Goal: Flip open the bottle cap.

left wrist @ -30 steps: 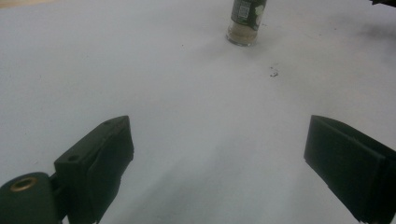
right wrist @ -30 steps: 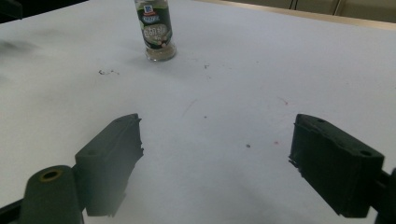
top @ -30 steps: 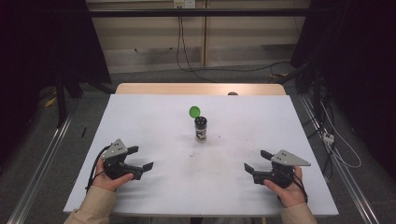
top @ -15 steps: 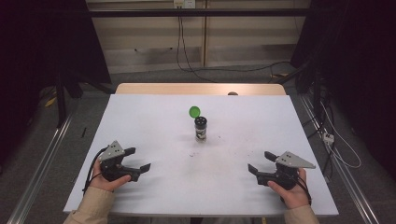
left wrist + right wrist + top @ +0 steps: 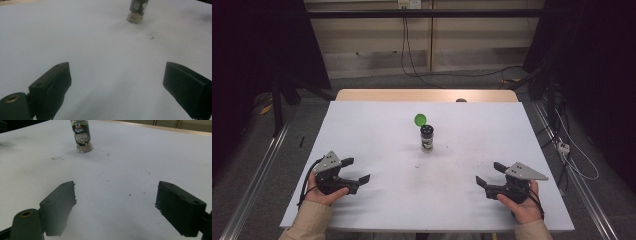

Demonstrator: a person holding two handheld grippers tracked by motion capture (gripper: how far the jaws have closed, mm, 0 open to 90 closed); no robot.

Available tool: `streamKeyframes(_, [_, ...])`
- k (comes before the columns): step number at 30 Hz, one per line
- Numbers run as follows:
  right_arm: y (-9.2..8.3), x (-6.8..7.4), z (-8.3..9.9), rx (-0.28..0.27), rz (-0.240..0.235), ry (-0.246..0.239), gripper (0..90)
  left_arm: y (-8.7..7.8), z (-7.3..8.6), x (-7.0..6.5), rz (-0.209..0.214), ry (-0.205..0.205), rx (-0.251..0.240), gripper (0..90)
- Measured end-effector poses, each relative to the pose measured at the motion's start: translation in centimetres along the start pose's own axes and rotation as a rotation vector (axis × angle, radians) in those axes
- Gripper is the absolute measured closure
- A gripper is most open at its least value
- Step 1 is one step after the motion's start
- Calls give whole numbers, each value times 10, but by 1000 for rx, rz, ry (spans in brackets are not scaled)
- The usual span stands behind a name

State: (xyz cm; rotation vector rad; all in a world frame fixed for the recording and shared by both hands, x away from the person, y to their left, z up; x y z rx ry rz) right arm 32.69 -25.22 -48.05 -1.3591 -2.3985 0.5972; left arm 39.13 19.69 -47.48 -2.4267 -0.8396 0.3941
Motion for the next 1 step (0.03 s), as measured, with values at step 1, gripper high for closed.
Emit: streamKeyframes(1, [0,-1,0,-1,2,3,154,0,0,0,1,0,-1,75])
Point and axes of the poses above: each handheld gripper's, and its own axes: y roughly forward along the jaws, z roughly out of its underside, x roughly to its left, the point moved 6 cm from there along y, roughly forward along the jaws, and after that the axes turned 6 degrees about x, right-handed, at the moved point
